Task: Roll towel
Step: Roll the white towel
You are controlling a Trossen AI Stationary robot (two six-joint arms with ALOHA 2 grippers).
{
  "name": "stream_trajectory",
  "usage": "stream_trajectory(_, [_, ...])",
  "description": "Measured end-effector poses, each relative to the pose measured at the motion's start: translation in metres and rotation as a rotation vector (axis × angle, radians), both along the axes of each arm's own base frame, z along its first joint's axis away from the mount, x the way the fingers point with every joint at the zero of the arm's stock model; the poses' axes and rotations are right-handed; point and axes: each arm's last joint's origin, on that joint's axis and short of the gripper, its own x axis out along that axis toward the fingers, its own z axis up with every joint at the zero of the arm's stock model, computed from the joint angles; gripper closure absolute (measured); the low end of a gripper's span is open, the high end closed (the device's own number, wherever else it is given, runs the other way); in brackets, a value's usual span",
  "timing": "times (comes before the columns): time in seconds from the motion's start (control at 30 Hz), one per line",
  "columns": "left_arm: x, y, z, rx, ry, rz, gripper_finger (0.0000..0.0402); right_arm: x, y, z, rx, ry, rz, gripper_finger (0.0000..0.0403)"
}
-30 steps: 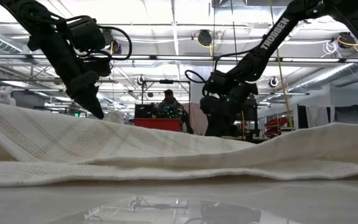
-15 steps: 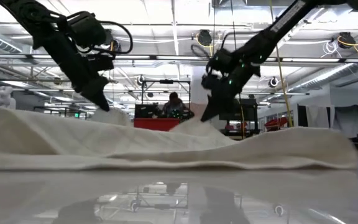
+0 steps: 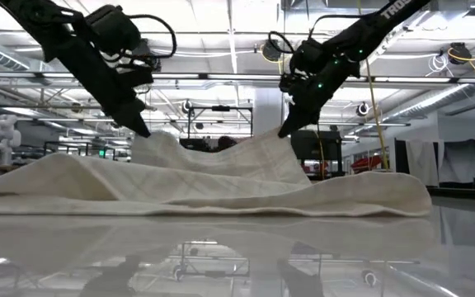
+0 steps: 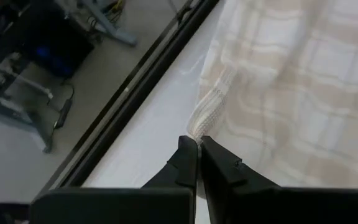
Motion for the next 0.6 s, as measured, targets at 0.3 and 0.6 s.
stream_trajectory(0.3, [-0.009, -0.036, 0.021, 0.002, -0.083, -0.191, 0.0389, -0.016, 0.038, 0.012, 0.020, -0.021, 0.053, 0.0403])
stream_trajectory(0.6, [-0.019, -0.066, 0.024, -0.071, -0.061, -0.395, 0.0389, -0.020, 0.086, 0.015, 0.154, -0.090, 0.189, 0.0403])
